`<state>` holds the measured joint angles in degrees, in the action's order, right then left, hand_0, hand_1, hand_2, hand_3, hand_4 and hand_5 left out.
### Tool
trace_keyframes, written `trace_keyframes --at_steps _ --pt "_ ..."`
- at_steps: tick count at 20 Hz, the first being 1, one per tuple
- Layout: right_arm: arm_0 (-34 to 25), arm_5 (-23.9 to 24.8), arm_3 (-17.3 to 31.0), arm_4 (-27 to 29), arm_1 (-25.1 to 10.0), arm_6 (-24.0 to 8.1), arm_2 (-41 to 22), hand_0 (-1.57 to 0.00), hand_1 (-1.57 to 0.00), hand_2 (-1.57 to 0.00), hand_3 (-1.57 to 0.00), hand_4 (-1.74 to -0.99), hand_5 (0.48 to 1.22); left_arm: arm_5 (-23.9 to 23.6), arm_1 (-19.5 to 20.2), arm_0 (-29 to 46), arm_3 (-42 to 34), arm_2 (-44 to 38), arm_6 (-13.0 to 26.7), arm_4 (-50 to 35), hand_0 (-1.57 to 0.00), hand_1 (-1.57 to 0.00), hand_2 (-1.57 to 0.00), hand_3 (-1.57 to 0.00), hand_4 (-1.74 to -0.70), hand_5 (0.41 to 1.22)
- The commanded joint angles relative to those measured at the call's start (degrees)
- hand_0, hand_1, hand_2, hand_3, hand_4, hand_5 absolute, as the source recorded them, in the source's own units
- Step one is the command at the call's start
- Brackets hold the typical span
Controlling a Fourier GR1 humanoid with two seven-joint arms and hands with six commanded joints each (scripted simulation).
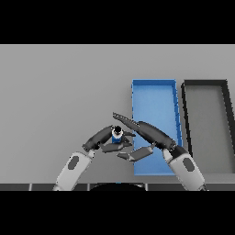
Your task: Pick up the blue pipe and place it into the blue bin.
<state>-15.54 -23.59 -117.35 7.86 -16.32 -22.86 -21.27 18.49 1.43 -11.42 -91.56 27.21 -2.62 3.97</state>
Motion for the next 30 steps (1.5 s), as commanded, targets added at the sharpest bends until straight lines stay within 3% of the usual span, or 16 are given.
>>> trace_keyframes --at_steps 1,6,8,9,10,11,12,14,17,20,23,27,28,29,30 --pt "-1.62 -0.31 0.92 0.25 0.58 -0.52 -0.40 0.00 0.00 0.00 0.00 -1.195 0.513 0.41 0.06 0.03 0.09 -0.54 -0.42 -0.29 -1.57 -1.57 -1.57 -1.57 -1.48 1.221" --pt "-7.12 -2.20 6.19 0.97 3.70 -1.96 -1.93 0.00 -0.01 -0.02 0.00 -1.214 0.511 3.00 -1.85 -0.04 1.13 -1.31 -0.54 -0.86 -1.57 -1.57 -1.57 -1.57 -1.45 1.221" --pt "-9.16 -2.56 7.47 2.38 4.70 -3.23 -2.01 -0.02 -0.11 -0.13 -0.05 -1.222 0.517 3.51 -2.13 0.83 0.69 -1.45 -1.07 -0.53 -1.57 -1.57 -1.57 -1.57 -1.46 1.221" --pt "-9.77 -3.14 8.02 2.97 4.89 -3.71 -2.18 -0.17 -0.24 -0.25 -0.14 -1.255 0.519 3.06 -2.38 1.01 0.73 -1.67 0.08 -0.11 -1.57 -1.57 -1.57 -1.57 -1.51 1.221" --pt "-10.66 -3.08 8.74 2.59 5.50 -3.81 -2.50 -0.40 -0.44 -0.43 -0.31 -1.303 0.520 3.01 -2.63 0.83 0.70 -2.21 1.61 -0.52 -1.57 -1.57 -1.54 -1.30 -1.56 1.221" --pt "-11.15 -2.98 9.61 1.84 6.13 -3.54 -3.17 -0.63 -0.65 -0.66 -0.50 -1.383 0.523 3.31 -2.44 1.23 0.25 -2.44 2.71 -0.98 -1.57 -1.57 -1.53 -1.14 -1.60 1.221" --pt "-12.19 -2.73 10.80 0.89 6.79 -3.45 -3.38 -0.82 -0.84 -0.84 -0.66 -1.446 0.527 3.25 -2.61 0.69 0.52 -2.35 2.78 -0.55 -1.57 -1.57 -1.54 -1.16 -1.63 1.221" --pt "-11.25 -2.54 10.83 1.80 7.39 -2.21 -3.59 -1.09 -1.10 -1.10 -0.90 -1.537 0.600 3.68 -2.91 0.67 0.95 -2.55 0.68 -0.14 -1.57 -1.57 -1.55 -1.23 -1.67 1.221" --pt "-10.78 -1.44 11.45 2.05 9.03 -0.28 -2.93 -1.32 -1.33 -1.33 -1.23 -1.481 0.869 3.89 -3.88 0.53 0.78 -2.63 0.71 0.13 -1.57 -1.57 -1.56 -1.33 -1.70 1.221" --pt "-8.97 -2.48 10.48 -0.79 9.03 2.72 -3.90 -1.44 -1.45 -1.45 -1.39 -1.477 1.041 4.79 -3.53 0.32 1.58 -3.63 -1.32 0.69 -1.57 -1.57 -1.54 -1.41 -1.72 1.221" --pt "-8.52 -2.62 10.38 0.16 10.73 3.06 -3.74 -1.51 -1.51 -1.51 -1.48 -1.488 1.129 4.35 -3.96 0.22 0.88 -3.57 -1.09 1.22 -1.57 -1.57 -1.55 -1.43 -1.73 1.221" --pt "-7.67 -2.36 9.30 2.38 13.17 -1.00 -2.35 -1.54 -1.55 -1.55 -1.53 -1.494 1.183 3.64 -4.56 -0.20 0.86 -3.86 -1.17 1.24 -1.57 -1.57 -1.56 -1.43 -1.73 1.221" --pt "-7.68 -2.50 9.28 2.28 13.60 -1.37 -1.98 -1.55 -1.55 -1.55 -1.54 -1.495 1.191 3.43 -4.43 -0.15 0.81 -3.90 -1.88 1.47 -1.57 -1.57 -1.57 -1.26 -1.73 1.221" --pt "-7.12 -2.51 9.18 1.14 13.61 0.17 -1.87 -1.55 -1.55 -1.55 -1.55 -1.496 1.197 3.39 -4.19 0.05 0.68 -3.82 -2.24 2.42 -1.45 -1.37 -1.34 -1.05 -1.63 1.221" --pt "-6.45 -2.36 9.24 0.00 14.26 0.24 -2.34 -1.56 -1.56 -1.56 -1.55 -1.496 1.202 4.02 -3.65 0.30 1.00 -3.65 -2.39 3.36 -1.18 -1.09 -1.07 -0.84 -1.51 1.221"
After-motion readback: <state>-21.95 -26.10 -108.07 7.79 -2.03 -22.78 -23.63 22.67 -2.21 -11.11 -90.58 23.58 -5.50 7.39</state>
